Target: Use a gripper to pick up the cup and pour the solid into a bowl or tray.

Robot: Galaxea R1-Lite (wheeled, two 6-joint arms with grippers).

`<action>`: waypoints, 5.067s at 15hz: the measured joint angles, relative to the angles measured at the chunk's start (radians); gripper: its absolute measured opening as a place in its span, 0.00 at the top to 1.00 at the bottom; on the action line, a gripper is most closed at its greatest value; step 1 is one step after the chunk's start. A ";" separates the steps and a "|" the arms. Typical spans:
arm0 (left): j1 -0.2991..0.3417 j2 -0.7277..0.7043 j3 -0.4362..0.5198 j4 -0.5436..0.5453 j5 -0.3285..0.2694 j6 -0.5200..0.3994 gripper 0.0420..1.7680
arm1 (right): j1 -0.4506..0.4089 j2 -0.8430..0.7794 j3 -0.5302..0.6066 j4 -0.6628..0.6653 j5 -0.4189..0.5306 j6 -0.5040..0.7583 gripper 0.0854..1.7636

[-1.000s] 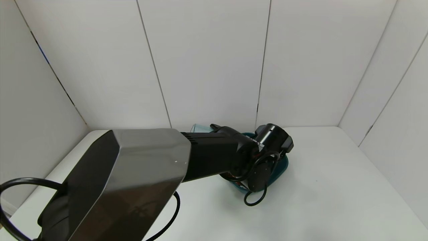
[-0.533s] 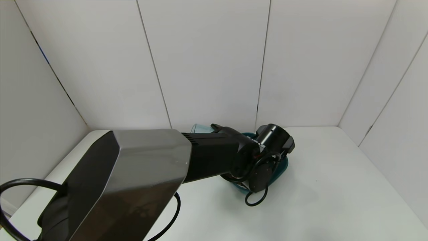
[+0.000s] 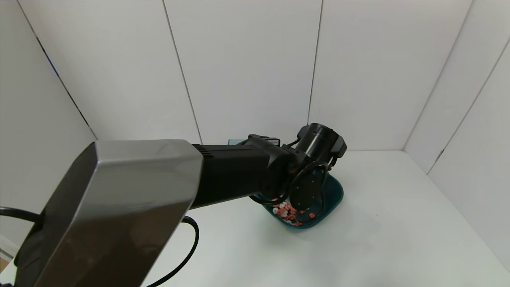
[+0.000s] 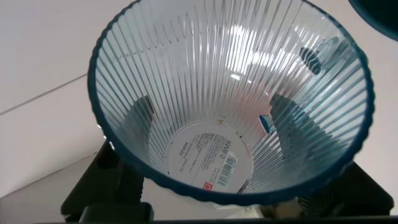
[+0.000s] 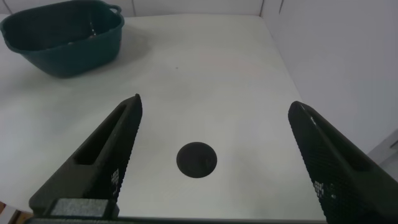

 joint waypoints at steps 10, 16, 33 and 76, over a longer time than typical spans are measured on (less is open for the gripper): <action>0.101 -0.248 0.241 0.008 -0.347 -0.517 0.26 | 0.000 0.000 0.000 0.001 0.000 0.000 0.03; 0.229 -0.453 0.454 -0.028 -0.665 -0.825 0.26 | 0.000 0.000 0.000 0.001 0.000 0.000 0.03; 0.410 -0.407 1.061 -1.151 -0.934 -1.067 0.26 | 0.000 0.000 0.000 0.003 0.000 0.000 0.03; 0.477 -0.164 1.316 -1.583 -0.934 -1.089 0.06 | 0.000 0.000 -0.001 0.003 0.000 0.000 0.03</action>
